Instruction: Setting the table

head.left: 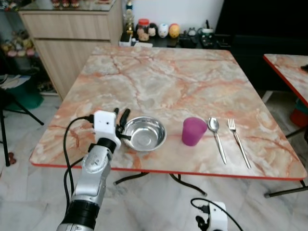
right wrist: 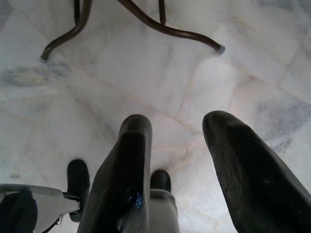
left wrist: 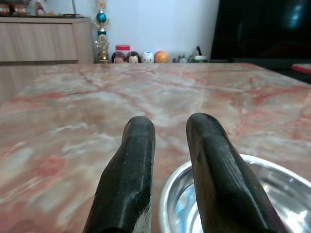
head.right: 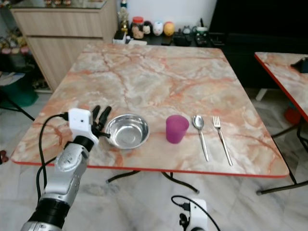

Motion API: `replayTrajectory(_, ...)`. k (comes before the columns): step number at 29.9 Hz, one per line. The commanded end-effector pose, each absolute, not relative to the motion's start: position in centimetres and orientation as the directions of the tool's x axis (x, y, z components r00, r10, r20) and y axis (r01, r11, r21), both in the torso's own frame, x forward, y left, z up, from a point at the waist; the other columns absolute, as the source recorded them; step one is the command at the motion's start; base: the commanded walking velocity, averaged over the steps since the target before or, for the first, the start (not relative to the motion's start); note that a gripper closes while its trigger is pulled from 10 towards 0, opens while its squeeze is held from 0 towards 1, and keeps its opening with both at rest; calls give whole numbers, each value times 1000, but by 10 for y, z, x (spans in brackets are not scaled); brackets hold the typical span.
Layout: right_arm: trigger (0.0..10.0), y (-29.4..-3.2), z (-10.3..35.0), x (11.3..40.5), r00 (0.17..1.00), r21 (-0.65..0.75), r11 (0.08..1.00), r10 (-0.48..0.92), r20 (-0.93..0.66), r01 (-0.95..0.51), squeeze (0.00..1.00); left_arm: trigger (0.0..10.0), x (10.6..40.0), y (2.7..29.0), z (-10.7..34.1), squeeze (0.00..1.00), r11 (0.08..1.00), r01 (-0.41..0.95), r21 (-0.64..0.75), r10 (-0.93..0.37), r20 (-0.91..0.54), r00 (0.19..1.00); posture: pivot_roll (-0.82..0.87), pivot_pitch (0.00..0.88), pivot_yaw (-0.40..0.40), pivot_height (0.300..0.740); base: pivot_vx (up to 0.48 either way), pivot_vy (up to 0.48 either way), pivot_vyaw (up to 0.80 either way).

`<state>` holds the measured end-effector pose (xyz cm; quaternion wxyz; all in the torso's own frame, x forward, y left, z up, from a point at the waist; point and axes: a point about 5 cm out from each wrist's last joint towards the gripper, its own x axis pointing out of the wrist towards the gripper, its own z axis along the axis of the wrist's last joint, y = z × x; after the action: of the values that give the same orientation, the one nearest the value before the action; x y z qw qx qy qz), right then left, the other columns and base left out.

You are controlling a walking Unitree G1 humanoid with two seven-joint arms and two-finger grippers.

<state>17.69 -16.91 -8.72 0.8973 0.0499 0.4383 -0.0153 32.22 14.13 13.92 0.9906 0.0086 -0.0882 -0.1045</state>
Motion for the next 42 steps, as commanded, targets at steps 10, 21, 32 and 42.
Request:
replayTrajectory(10,10000,-166,-89,175,607,85,993,21,-795,77,0,10000,323,146,130,1000,963,253,-93,-254,-5,967,132,0,-52,740,0,0,0)
replayTrajectory(21,10000,-166,-88,175,608,81,993,10,-794,90,0,10000,335,150,128,1000,975,109,-193,-131,-105,986,123,0,-52,740,0,0,0)
replayTrajectory(32,10000,-166,-88,176,609,79,993,8,-793,90,0,10000,340,146,131,0,979,99,-180,-127,-152,980,127,0,-55,740,0,0,0)
replayTrajectory(42,10000,-166,-88,176,608,78,993,7,-794,91,0,10000,340,136,118,0,978,151,-146,-184,-244,952,125,0,-55,740,0,0,0)
